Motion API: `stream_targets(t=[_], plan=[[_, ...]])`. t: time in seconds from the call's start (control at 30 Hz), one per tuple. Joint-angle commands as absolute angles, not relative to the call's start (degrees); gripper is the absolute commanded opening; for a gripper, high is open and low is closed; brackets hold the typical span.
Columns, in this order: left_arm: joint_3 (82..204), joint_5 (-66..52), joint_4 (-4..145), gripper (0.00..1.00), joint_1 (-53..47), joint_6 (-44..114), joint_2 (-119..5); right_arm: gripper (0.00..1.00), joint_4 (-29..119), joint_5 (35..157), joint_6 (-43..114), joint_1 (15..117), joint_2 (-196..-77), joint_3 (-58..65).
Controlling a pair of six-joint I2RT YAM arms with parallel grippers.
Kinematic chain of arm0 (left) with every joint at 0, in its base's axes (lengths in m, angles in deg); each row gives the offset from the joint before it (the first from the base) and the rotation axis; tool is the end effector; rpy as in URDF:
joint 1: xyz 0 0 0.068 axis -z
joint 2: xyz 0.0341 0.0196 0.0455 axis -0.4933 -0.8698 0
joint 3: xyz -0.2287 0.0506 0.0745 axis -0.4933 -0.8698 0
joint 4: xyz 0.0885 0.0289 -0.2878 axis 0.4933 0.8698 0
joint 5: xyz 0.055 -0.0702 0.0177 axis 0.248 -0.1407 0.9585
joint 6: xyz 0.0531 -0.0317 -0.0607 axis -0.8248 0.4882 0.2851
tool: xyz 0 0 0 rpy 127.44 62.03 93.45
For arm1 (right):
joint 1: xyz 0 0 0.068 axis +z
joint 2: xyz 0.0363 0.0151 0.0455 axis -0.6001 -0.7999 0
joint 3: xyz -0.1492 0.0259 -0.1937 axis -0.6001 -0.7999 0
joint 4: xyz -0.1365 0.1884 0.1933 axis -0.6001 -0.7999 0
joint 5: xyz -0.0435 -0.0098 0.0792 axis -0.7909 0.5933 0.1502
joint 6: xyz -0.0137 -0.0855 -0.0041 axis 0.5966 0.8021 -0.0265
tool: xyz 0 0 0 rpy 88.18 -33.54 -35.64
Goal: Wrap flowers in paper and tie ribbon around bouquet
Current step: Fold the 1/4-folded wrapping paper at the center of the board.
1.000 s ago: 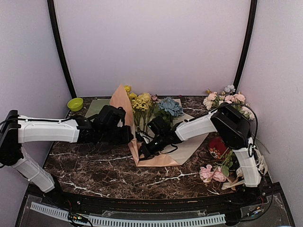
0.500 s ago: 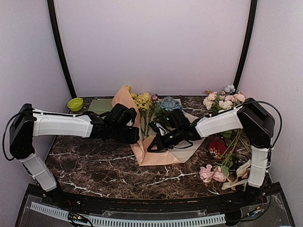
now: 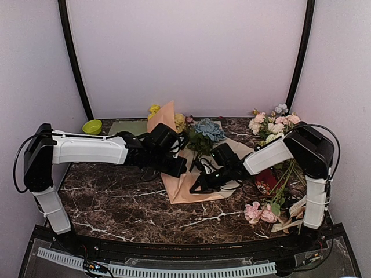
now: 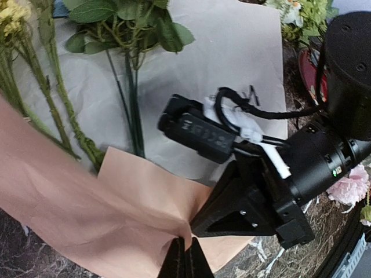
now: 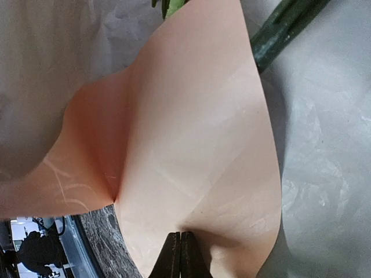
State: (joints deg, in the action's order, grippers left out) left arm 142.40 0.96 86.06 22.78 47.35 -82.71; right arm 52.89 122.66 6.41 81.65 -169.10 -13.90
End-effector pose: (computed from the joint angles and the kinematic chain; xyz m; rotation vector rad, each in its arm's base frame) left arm 0.2783 -0.3609 0.1513 0.5886 2.3452 -0.6529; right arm 0.2667 0.3250 0.0212 -0.5187 2.6447 1.2797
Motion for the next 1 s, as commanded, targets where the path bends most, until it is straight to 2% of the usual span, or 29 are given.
stream_targets(t=[0.0, 0.2, 0.4, 0.43, 0.6, 0.7, 0.8, 0.83, 0.9, 0.97], plan=[[145.94, -3.36, 88.19, 0.0, 23.93, 41.85, -85.35, 0.02, 57.98, 122.78, 3.84, 81.14, -171.15, -14.29], [151.11, -7.2, 91.54, 0.0, 24.35, 38.55, -91.24, 0.02, 60.89, 122.96, 2.01, 80.54, -169.66, -15.64], [151.13, -6.01, 93.69, 0.0, 24.67, 35.93, -92.4, 0.02, 67.73, 122.94, 1.71, 78.54, -161.01, -22.44], [151.17, -5.75, 93.78, 0.0, 24.67, 35.66, -92.49, 0.02, 67.5, 117.45, -3.78, 78.15, -159.37, -23.2], [151.21, -5.01, 93.8, 0.0, 24.75, 34.49, -92.89, 0.09, 66.6, 107.15, -5.54, 75.56, -151.13, -26.52], [151.2, -5.18, 93.57, 0.0, 24.81, 34.06, -93.34, 0.21, 65.6, 105.83, -0.9, 74.42, -149.08, -24.12], [151.35, -5.0, 93.38, 0.0, 24.84, 33.78, -93.56, 0.37, 60.23, 107.66, 5.51, 74.15, -151.09, -16.21], [151.43, -5.1, 93.37, 0.0, 24.84, 33.6, -93.56, 0.45, 59.7, 107.13, 5.91, 74.01, -151.92, -14.44], [151.55, -5.17, 93.37, 0.0, 24.93, 33.46, -93.57, 0.55, 61.9, 107.56, 4.54, 73.38, -153.62, -12.67], [151.56, -5.14, 93.21, 0.0, 25.0, 33.26, -93.69, 0.6, 63.73, 109.43, 3.56, 72.87, -155.5, -10.57]])
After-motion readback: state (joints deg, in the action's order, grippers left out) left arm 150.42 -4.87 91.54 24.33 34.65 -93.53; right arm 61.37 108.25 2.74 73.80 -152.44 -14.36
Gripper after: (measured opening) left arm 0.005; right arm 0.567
